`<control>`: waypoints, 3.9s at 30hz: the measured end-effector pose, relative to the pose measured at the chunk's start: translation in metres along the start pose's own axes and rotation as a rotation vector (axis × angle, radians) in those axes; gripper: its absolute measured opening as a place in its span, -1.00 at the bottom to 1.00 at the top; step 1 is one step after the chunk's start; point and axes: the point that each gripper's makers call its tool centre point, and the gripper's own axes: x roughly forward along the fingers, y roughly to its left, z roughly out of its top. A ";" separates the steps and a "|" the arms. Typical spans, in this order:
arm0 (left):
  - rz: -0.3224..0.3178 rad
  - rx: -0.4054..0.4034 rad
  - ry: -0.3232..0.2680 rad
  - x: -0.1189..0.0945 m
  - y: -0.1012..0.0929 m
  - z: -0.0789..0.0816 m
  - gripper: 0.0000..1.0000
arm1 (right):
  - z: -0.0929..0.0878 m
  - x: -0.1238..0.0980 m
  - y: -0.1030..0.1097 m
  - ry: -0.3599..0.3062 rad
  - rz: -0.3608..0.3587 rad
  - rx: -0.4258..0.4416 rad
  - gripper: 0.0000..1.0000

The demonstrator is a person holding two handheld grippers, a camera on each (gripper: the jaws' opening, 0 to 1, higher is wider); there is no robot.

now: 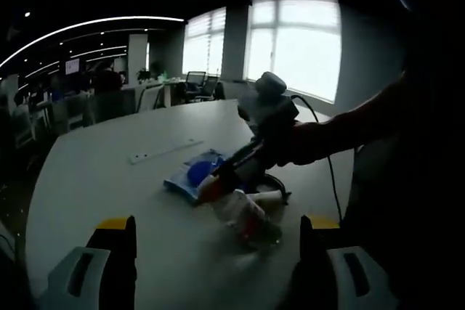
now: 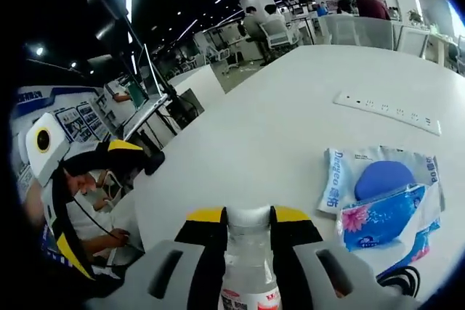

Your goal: Arrange the tabletop items into an orderly group along one side of the table until the central work area is clear of visible clutter.

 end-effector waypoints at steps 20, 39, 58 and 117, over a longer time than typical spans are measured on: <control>-0.006 0.035 -0.042 -0.002 -0.013 0.022 0.83 | 0.050 -0.045 0.032 -0.217 0.043 -0.287 -0.66; 0.004 0.019 -0.041 -0.003 -0.013 0.018 0.82 | 0.045 -0.044 0.048 -0.215 0.074 -0.466 -0.63; -0.028 0.058 -0.035 0.004 -0.003 0.026 0.80 | 0.050 -0.064 0.042 -0.283 0.060 -0.341 -0.37; -0.681 0.526 0.138 0.074 -0.055 0.045 0.33 | -0.054 -0.225 -0.074 -0.353 -0.295 -0.115 0.87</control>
